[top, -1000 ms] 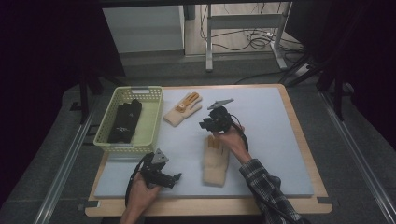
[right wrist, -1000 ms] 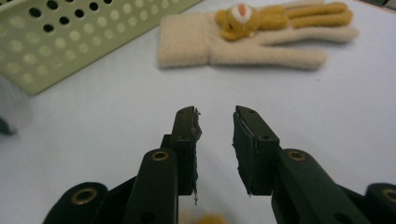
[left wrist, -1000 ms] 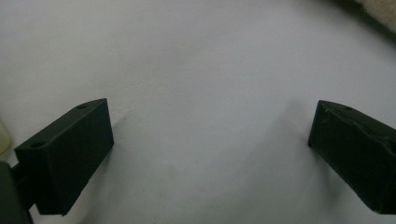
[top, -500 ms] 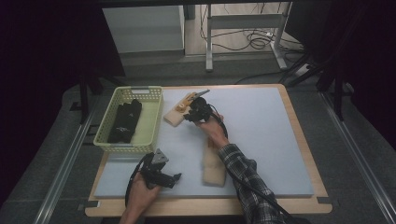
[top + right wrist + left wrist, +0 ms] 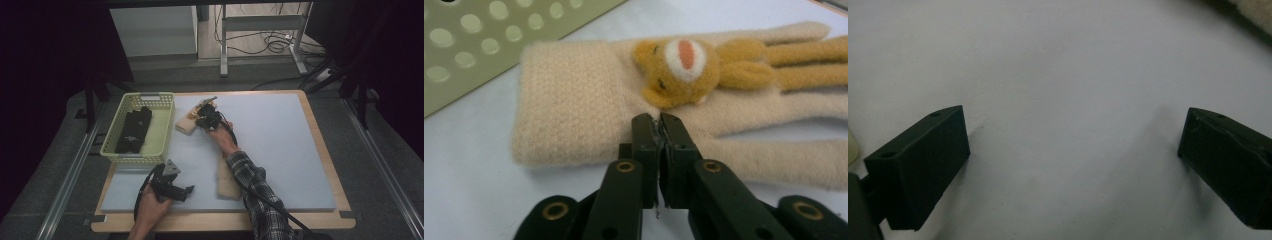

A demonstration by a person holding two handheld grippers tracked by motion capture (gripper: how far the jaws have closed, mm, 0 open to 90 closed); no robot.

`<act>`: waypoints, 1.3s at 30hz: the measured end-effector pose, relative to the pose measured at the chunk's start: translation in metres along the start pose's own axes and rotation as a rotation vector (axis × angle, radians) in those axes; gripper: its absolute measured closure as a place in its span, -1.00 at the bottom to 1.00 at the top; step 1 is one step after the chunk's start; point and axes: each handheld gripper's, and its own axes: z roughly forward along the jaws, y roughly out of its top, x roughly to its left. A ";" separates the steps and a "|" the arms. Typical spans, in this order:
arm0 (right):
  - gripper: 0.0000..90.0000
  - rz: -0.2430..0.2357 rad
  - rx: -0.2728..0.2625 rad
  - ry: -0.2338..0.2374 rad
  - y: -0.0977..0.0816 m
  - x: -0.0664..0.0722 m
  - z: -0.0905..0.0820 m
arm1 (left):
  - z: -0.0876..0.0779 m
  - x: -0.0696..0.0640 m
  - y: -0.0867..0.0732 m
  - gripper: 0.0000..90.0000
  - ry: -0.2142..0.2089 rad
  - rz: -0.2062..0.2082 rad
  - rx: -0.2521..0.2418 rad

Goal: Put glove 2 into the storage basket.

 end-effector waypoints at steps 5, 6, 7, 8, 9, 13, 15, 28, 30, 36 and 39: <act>0.94 -0.032 -0.003 -0.007 0.001 0.005 -0.014 | 0.000 0.000 0.000 -0.99 -0.001 0.000 0.001; 0.94 -0.032 -0.008 0.000 0.001 0.005 -0.019 | 0.000 0.000 0.000 -0.99 -0.001 0.000 0.000; 0.94 -0.030 -0.019 0.014 0.001 0.006 -0.028 | 0.000 0.000 0.000 -0.99 0.000 0.000 0.001; 0.94 -0.031 -0.024 0.020 0.001 0.006 -0.033 | 0.000 0.000 0.000 -0.99 0.000 0.000 0.000; 0.94 -0.038 -0.026 0.027 0.000 0.007 -0.040 | 0.000 0.000 0.000 -0.99 0.000 0.000 0.001; 0.93 -0.082 -0.031 0.042 -0.013 0.012 -0.072 | 0.000 0.000 0.000 -0.99 0.000 -0.001 0.001; 0.87 -0.096 -0.028 0.013 -0.022 0.010 -0.084 | 0.000 0.000 0.000 -0.99 0.000 -0.001 0.003; -0.08 0.016 -0.023 -0.010 -0.033 -0.006 -0.052 | 0.000 0.001 0.000 -0.99 -0.001 0.002 0.004; -0.07 -0.001 0.007 -0.032 -0.034 -0.006 -0.043 | 0.000 0.001 0.000 -0.99 -0.001 0.002 0.004; 0.45 -0.024 -0.026 -0.033 -0.033 -0.001 -0.051 | 0.000 0.001 0.000 -0.99 -0.001 0.002 0.004; 0.45 -0.010 -0.054 -0.005 -0.029 -0.002 -0.064 | 0.000 0.001 0.000 -0.99 -0.001 0.001 0.004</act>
